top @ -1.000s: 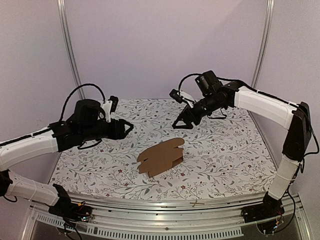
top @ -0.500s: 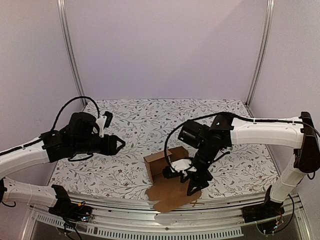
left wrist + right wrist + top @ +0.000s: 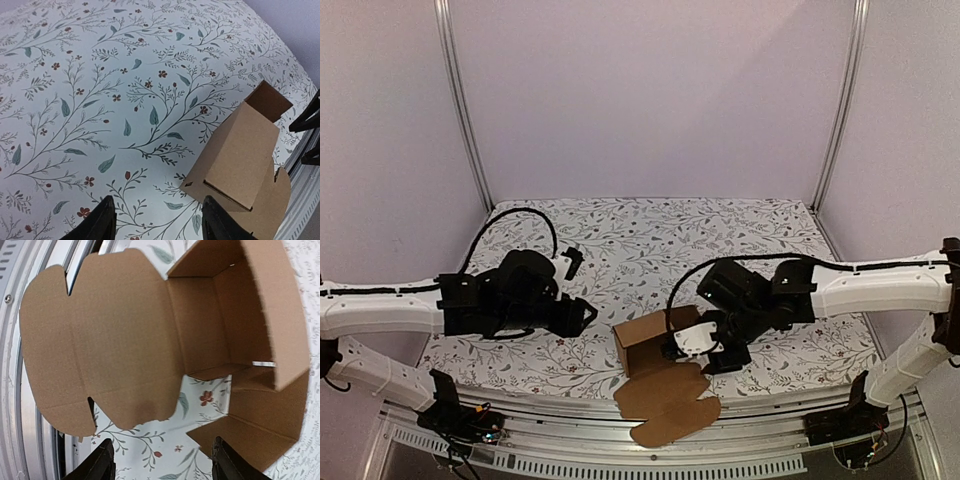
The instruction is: Fold the paper box
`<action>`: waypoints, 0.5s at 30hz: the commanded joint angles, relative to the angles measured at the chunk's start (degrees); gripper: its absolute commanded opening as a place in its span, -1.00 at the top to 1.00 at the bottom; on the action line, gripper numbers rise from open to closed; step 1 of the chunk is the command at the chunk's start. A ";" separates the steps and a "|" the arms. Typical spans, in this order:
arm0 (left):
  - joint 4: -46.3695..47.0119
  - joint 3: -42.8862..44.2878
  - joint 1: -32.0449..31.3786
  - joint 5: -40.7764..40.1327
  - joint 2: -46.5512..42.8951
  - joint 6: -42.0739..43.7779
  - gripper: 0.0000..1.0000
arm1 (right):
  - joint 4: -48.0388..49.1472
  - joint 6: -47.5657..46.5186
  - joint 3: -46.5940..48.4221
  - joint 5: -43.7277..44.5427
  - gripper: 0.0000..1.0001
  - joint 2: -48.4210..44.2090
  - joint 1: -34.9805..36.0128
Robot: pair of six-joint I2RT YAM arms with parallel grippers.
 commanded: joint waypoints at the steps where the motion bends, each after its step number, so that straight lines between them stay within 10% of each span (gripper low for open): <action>1: 1.94 7.56 -3.07 0.59 3.61 5.96 -0.19 | -1.03 -0.52 2.18 2.78 -0.31 -11.58 -4.46; 5: -5.05 17.10 -6.40 2.18 11.37 10.59 -0.23 | 1.00 9.94 2.28 -2.30 -0.94 -12.71 -16.20; 11: -18.20 26.28 -8.56 -7.46 18.74 12.20 -0.29 | -0.58 10.00 4.17 -13.28 -0.97 -7.99 -20.45; 15: -17.72 22.27 -6.85 -8.45 15.61 3.65 -0.29 | -0.16 3.43 7.56 -3.23 -0.98 -5.27 -13.06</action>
